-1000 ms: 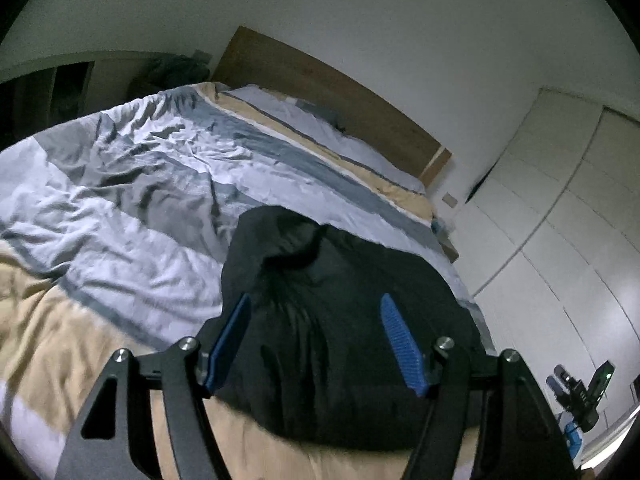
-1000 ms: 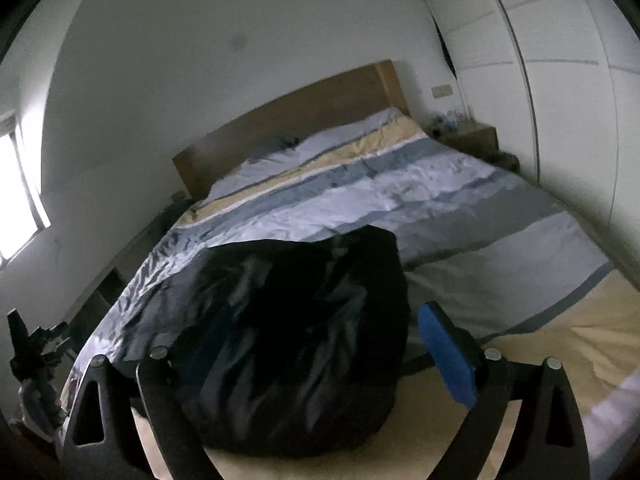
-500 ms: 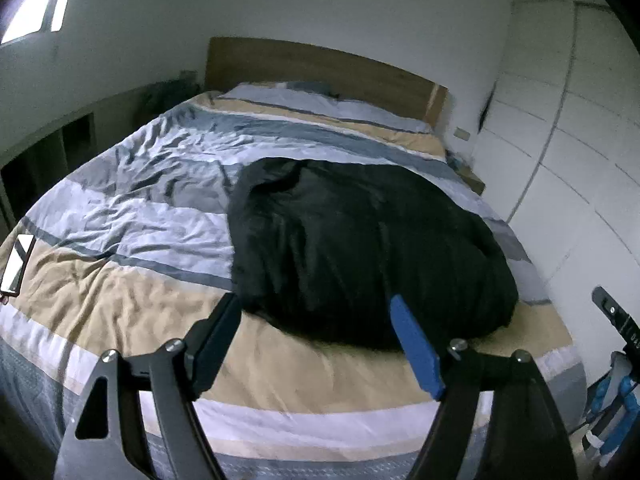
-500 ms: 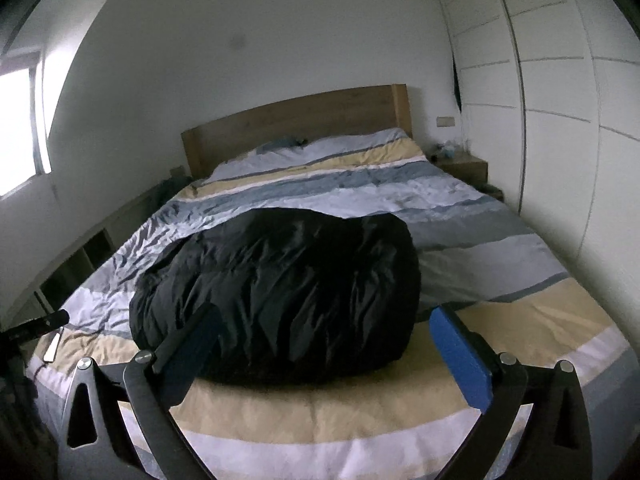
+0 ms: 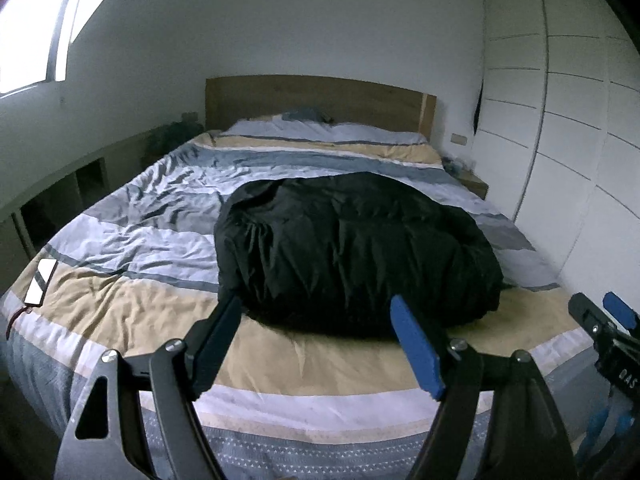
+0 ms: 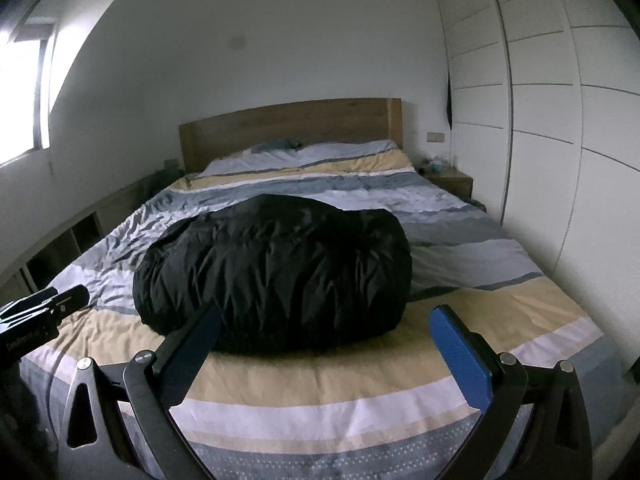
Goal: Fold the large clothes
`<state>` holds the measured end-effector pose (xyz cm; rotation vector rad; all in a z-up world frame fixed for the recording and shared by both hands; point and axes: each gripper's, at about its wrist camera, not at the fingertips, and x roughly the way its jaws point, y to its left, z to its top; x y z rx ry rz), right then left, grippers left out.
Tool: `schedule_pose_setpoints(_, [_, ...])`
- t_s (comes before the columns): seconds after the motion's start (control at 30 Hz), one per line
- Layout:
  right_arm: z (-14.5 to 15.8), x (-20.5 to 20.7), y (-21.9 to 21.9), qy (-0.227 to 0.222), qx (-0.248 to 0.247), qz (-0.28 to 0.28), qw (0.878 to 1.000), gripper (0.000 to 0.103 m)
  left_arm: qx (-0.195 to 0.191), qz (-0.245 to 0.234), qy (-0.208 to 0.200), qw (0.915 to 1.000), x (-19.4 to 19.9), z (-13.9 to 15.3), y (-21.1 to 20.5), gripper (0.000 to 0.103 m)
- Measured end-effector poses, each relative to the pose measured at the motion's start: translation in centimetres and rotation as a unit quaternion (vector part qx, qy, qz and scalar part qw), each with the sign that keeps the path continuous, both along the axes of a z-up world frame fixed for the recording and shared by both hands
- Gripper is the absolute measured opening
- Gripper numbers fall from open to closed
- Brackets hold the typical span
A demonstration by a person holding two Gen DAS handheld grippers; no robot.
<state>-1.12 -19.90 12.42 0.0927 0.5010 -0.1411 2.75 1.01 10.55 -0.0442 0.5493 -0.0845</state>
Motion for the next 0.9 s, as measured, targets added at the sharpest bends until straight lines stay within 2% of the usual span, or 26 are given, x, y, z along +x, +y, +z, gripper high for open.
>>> schedule_pose_setpoints(0.5, [0.1,-2.6,0.9,-0.002,-0.002,0.009,1.000,0.103,0.019,-0.012,-0.013,0.9997,-3.8,0.1,-0.9,0.076])
schedule_pose_setpoints(0.9, [-0.3,-3.3,0.7,0.006,-0.008,0.001,1.000,0.103,0.024,-0.027,-0.022,0.9991,-5.4,0.1,-1.2,0.076])
